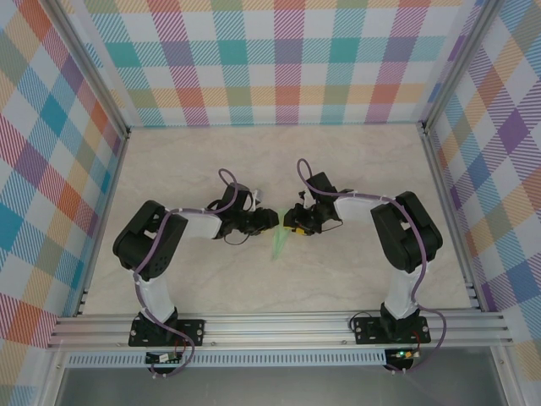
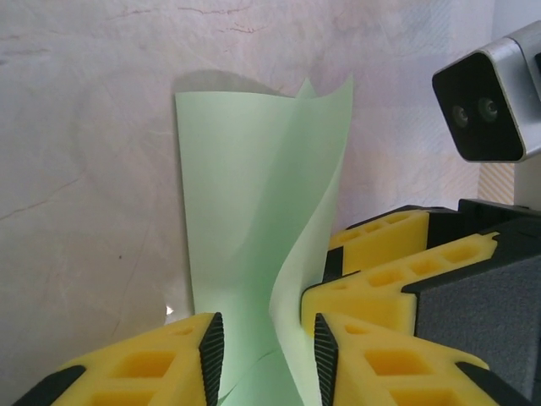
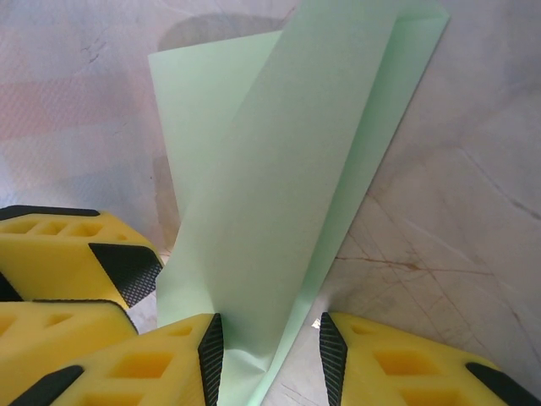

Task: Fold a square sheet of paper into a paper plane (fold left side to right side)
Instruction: Fold the wing for the fifth time at the center of the table.

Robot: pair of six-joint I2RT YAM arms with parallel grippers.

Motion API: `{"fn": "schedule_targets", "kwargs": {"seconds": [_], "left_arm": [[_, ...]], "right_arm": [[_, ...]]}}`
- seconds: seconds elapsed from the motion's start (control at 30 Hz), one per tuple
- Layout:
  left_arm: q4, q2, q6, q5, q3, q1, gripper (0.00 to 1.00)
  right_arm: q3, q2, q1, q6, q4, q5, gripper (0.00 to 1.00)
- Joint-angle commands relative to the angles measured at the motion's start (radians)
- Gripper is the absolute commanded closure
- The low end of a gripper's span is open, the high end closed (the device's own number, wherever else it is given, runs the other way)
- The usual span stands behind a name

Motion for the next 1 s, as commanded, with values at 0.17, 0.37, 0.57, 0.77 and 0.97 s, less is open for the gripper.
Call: {"fn": "schedule_targets", "kwargs": {"seconds": [0.17,0.37,0.57,0.77,0.97], "left_arm": [[0.063,0.033,-0.03,0.048,0.039,0.008,0.73],[0.042,0.04,-0.018,0.034,0.04,0.007,0.76],[-0.018,0.038,0.007,0.002,0.045,0.008,0.74],[0.017,0.054,-0.008,0.037,0.048,0.006,0.77],[0.007,0.055,-0.004,0.023,0.044,0.004,0.92]], "right_arm": [[0.016,0.014,0.007,-0.013,-0.056,0.017,0.62],[0.014,0.016,0.007,-0.012,-0.056,0.017,0.62],[0.014,0.017,0.009,-0.013,-0.056,0.018,0.62],[0.016,0.019,0.009,-0.013,-0.056,0.018,0.62],[0.014,0.019,0.01,-0.013,-0.056,0.018,0.62]]}}
